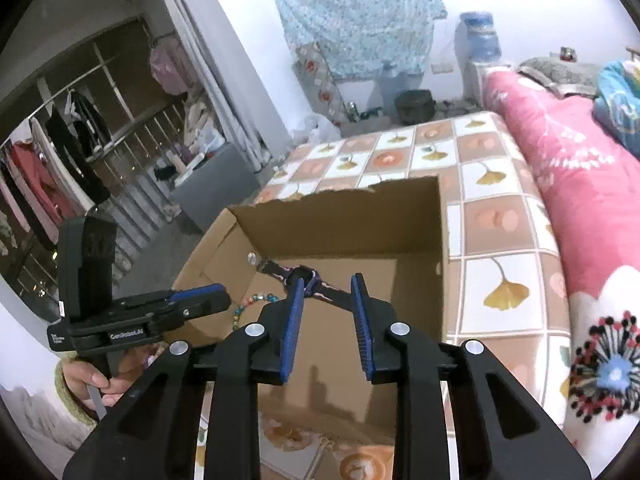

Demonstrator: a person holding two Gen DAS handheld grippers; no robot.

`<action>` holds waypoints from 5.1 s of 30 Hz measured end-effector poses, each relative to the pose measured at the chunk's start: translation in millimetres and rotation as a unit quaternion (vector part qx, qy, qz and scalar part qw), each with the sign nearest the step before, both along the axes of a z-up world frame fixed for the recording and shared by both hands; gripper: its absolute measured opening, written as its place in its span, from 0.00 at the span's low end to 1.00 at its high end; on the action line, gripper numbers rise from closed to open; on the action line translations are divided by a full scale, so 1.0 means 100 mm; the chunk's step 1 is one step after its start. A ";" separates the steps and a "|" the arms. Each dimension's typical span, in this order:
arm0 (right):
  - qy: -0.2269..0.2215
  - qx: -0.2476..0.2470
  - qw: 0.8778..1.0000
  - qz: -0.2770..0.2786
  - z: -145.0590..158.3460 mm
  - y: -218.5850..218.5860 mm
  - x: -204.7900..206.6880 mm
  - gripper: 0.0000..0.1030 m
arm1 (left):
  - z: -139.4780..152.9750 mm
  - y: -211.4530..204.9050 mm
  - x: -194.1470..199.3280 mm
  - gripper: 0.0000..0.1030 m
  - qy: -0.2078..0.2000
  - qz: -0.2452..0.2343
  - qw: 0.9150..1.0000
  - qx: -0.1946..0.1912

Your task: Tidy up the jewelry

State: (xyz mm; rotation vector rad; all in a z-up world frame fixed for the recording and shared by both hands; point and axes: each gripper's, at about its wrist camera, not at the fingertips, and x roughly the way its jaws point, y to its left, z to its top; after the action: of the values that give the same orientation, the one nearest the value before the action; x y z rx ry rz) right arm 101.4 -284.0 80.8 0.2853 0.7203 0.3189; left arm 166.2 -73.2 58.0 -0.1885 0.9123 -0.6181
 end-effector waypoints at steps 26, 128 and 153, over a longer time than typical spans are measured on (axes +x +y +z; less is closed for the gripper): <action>0.081 -0.054 0.994 -0.056 -0.62 0.09 -1.36 0.79 | -0.68 0.40 -1.29 0.88 0.027 -0.021 0.994 0.105; 0.133 -0.210 0.968 -0.048 -1.41 0.32 -1.32 0.94 | -1.03 -1.18 -1.08 0.10 -0.077 -0.208 0.933 0.282; 0.144 -0.210 0.966 -0.053 -1.40 0.29 -1.26 0.93 | -0.83 0.59 -0.69 0.09 0.088 0.007 0.994 -0.064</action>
State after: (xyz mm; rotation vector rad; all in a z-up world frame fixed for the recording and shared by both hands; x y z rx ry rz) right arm -24.3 -255.3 -59.6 -0.0363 1.0342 0.0158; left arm 97.0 -14.6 -25.4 -0.3679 1.0402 -0.6546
